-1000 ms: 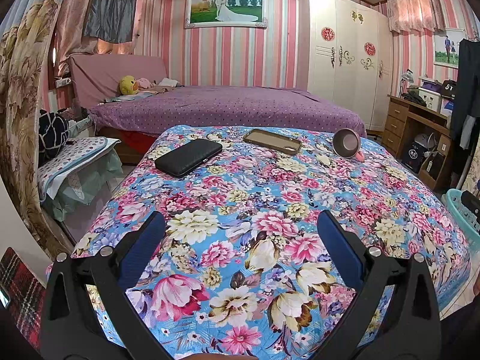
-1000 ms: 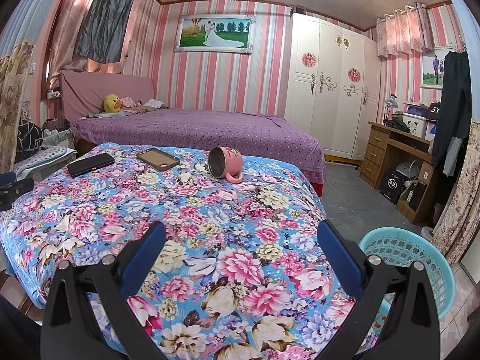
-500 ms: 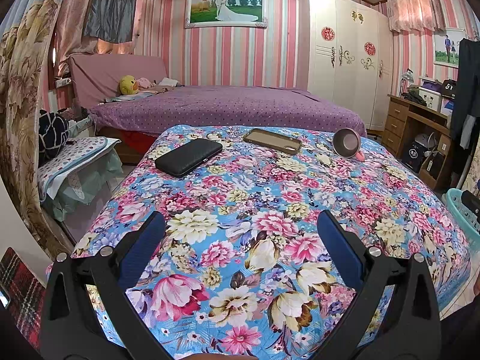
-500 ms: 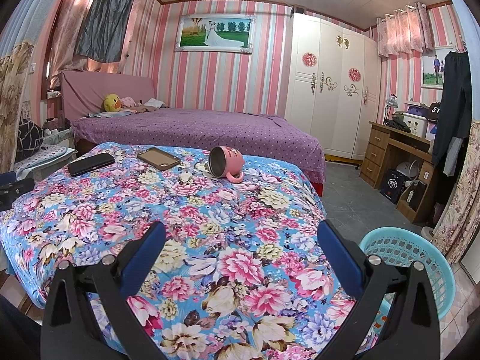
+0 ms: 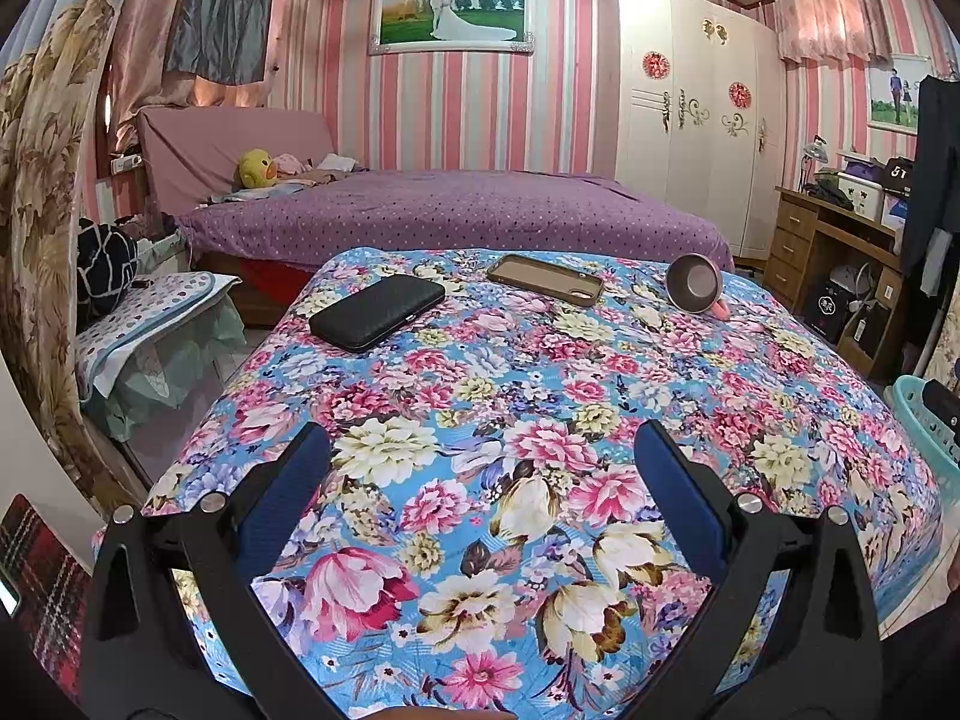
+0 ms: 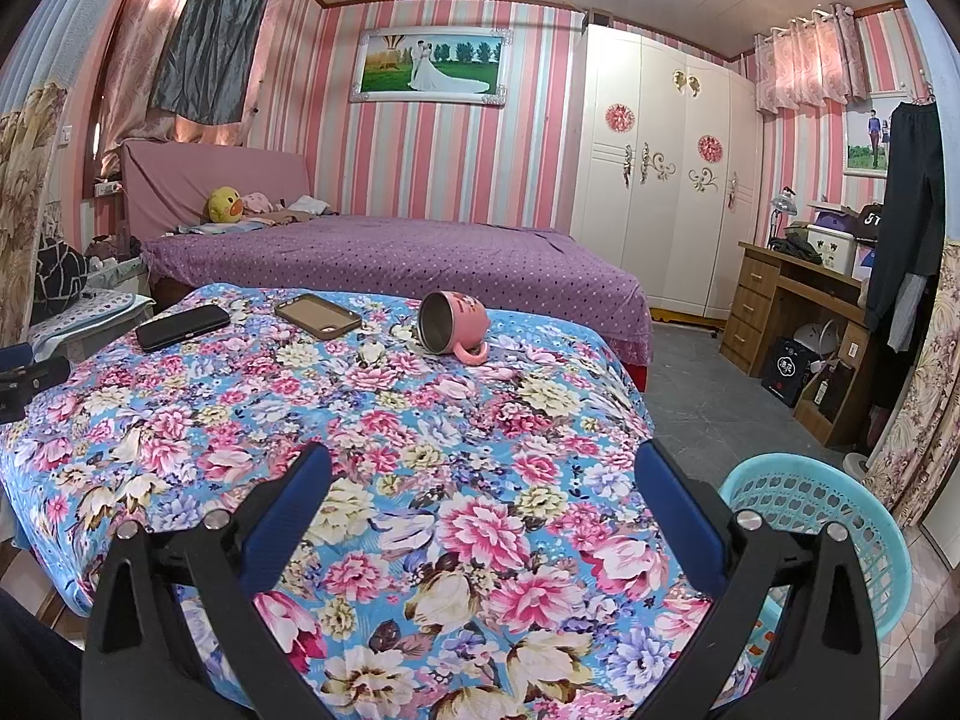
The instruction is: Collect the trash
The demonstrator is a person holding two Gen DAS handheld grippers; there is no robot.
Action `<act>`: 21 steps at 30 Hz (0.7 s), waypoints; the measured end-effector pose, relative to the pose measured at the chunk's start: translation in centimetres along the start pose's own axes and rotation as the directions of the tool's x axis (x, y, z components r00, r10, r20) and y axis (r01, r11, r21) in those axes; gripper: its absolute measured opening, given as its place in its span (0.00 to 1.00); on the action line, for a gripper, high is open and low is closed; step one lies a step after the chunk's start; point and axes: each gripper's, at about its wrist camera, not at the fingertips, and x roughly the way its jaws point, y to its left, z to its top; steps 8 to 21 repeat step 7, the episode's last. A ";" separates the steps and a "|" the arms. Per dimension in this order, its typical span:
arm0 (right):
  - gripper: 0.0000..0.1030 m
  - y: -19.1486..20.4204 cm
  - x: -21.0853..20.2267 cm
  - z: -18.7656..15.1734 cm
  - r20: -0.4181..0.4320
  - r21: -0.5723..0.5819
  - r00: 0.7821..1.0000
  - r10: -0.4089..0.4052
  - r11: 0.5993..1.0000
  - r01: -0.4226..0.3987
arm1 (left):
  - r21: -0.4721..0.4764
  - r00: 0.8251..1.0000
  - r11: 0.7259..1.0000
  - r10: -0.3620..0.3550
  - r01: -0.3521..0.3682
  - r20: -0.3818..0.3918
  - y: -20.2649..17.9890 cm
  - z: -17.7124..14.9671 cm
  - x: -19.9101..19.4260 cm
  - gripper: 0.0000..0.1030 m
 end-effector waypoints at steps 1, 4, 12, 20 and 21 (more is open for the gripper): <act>0.96 0.0 0.0 0.0 0.000 0.001 1.000 0.001 1.000 -0.001 | 0.000 1.000 1.000 0.002 -0.002 -0.003 0.0 0.0 0.0 0.95; 0.96 0.0 0.0 0.0 -0.001 -0.001 1.000 0.000 1.000 0.000 | -0.005 1.000 1.000 -0.004 0.004 -0.011 0.1 -0.1 0.1 0.95; 0.96 -0.1 0.0 0.0 -0.001 -0.001 1.000 0.000 1.000 0.000 | -0.010 1.000 1.000 0.005 -0.005 -0.004 0.2 -0.1 0.0 0.95; 0.96 -0.1 0.0 0.0 -0.001 -0.001 1.000 0.000 1.000 0.000 | -0.010 1.000 1.000 0.005 -0.005 -0.004 0.2 -0.1 0.0 0.95; 0.96 -0.1 0.0 0.0 -0.001 -0.001 1.000 0.000 1.000 0.000 | -0.010 1.000 1.000 0.005 -0.005 -0.004 0.2 -0.1 0.0 0.95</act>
